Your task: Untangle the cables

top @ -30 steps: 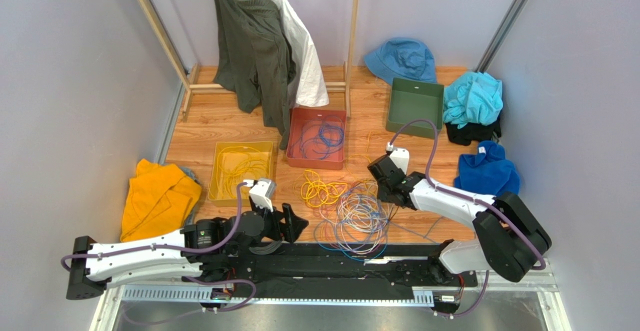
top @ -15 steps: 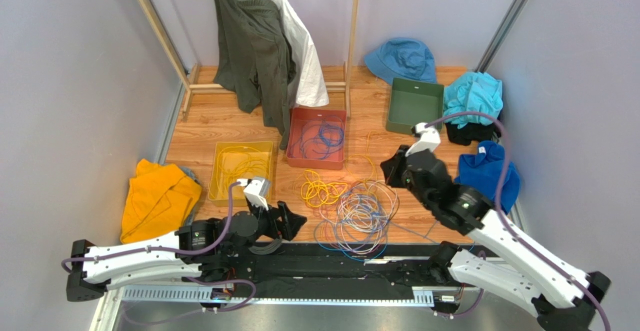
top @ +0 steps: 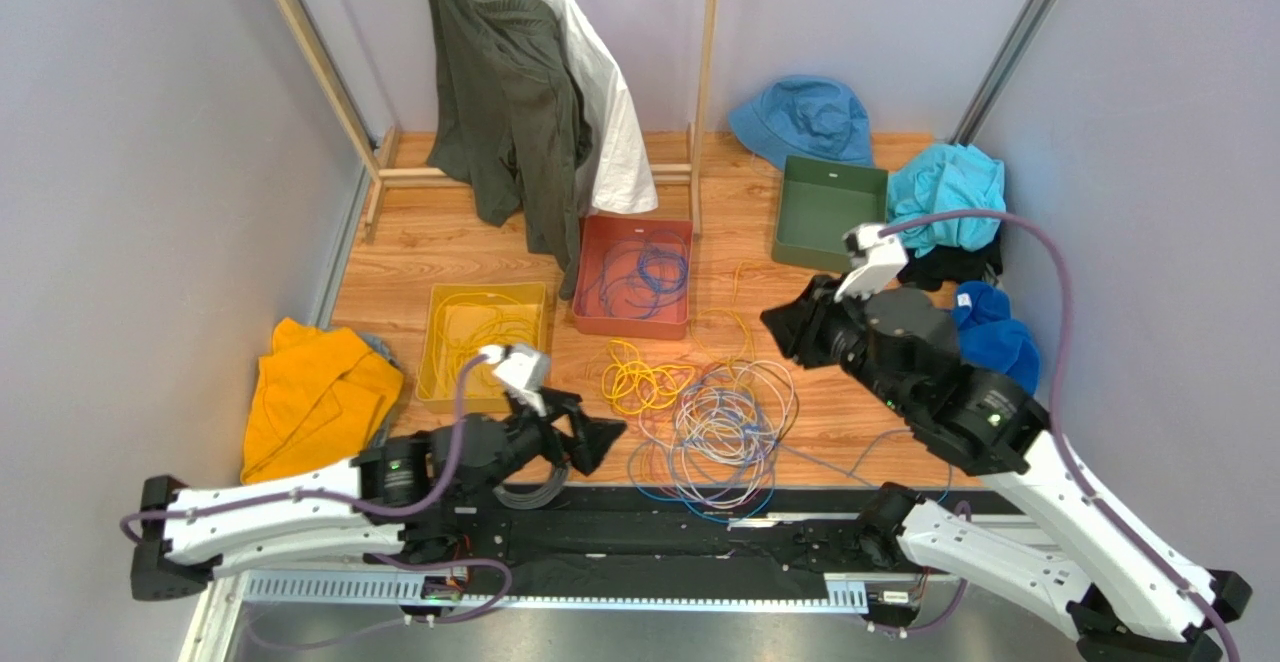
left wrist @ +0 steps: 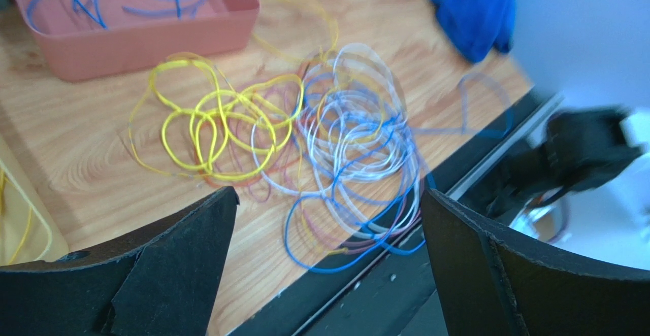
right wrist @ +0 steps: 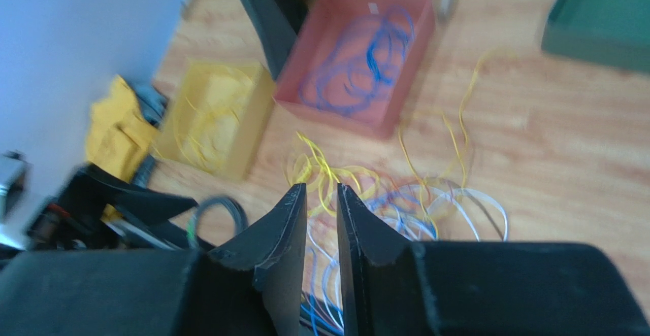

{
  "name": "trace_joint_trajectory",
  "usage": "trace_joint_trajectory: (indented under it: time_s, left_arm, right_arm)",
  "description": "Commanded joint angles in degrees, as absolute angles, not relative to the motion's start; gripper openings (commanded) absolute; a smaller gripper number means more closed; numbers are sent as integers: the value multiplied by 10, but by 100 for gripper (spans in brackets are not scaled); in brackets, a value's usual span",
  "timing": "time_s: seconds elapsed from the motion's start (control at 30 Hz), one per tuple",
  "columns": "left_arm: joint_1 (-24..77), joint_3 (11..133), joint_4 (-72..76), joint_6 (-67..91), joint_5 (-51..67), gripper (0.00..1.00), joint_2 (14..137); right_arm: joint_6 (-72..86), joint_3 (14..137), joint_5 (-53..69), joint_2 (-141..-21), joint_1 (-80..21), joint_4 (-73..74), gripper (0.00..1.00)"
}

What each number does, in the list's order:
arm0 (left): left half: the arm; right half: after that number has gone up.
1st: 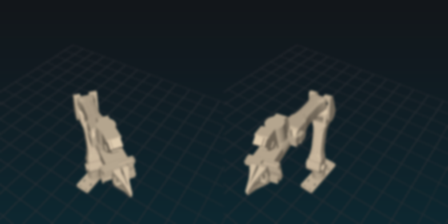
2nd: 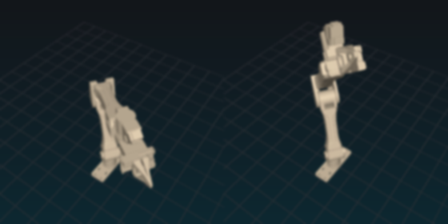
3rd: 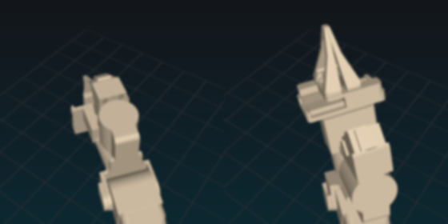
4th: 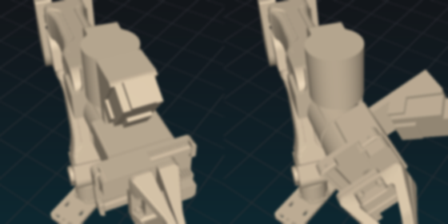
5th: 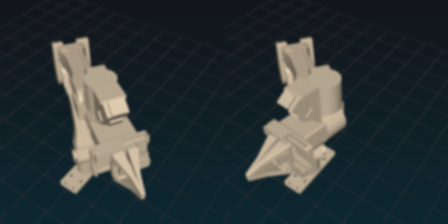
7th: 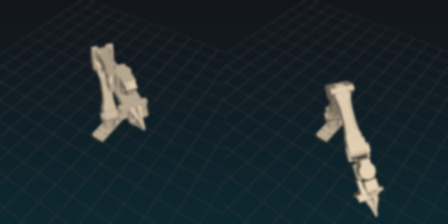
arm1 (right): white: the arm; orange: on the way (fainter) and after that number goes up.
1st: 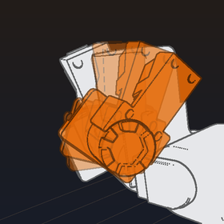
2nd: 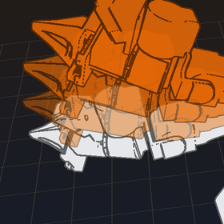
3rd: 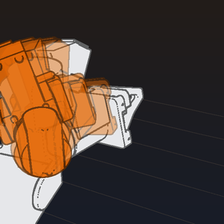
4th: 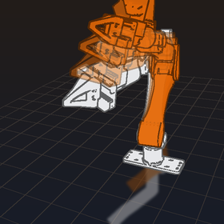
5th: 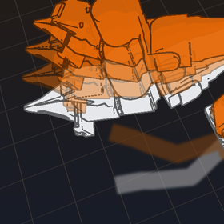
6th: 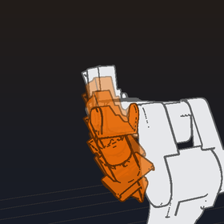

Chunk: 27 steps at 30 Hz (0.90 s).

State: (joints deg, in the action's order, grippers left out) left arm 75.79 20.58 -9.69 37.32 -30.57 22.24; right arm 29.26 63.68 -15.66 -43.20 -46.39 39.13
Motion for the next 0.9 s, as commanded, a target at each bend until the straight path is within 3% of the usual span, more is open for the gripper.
trace_joint_trajectory:
  time_s: [0.0,0.17,0.37,0.87]
  left_arm:
    - [761,257,-39,336,-212,99,407]
    - [762,292,95,340,-153,95,630]
    - [762,379,144,333,-113,90,814]
    - [758,455,167,375,-119,74,961]
  right_arm:
    - [319,541,-128,-399,-467,373,25]
    - [330,500,-124,-385,-466,370,24]
    - [335,469,-114,-369,-468,367,23]
    - [349,415,-93,-324,-468,358,22]
